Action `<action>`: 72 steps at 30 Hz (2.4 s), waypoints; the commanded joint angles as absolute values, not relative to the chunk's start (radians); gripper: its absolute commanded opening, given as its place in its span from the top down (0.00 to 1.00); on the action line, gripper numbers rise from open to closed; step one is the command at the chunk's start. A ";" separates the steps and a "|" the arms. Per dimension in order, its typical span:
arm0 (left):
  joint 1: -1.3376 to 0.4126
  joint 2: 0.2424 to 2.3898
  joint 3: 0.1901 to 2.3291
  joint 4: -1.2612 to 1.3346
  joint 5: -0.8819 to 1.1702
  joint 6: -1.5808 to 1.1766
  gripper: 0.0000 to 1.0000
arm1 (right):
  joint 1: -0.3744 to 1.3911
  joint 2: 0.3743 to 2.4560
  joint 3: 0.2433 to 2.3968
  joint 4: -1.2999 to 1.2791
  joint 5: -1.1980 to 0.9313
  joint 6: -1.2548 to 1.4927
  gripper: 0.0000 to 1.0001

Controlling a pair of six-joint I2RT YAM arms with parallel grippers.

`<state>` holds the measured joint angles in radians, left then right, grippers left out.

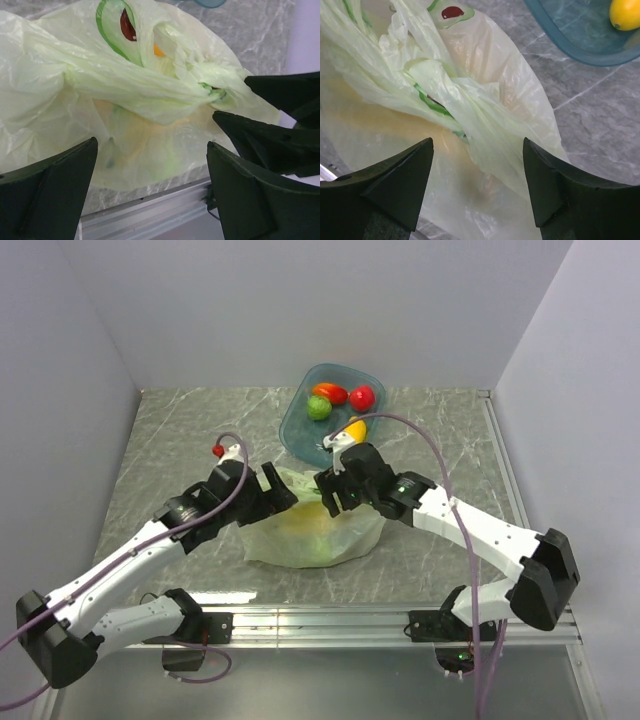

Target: Untie the knot of the plastic bag and take out the fruit

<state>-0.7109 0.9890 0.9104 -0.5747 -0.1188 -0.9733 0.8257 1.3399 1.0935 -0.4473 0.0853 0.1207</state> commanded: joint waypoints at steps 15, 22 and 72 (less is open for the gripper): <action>-0.719 1.023 0.839 -0.382 -0.209 -1.091 0.08 | 0.824 1.054 0.890 -0.207 0.045 0.259 1.00; -0.718 1.034 0.836 -0.269 -0.190 -1.126 0.16 | 0.848 1.029 0.856 -0.203 0.049 0.270 1.00; -0.261 0.764 0.943 -0.689 0.247 -0.658 0.17 | 0.658 0.693 0.894 -0.557 0.178 0.333 0.33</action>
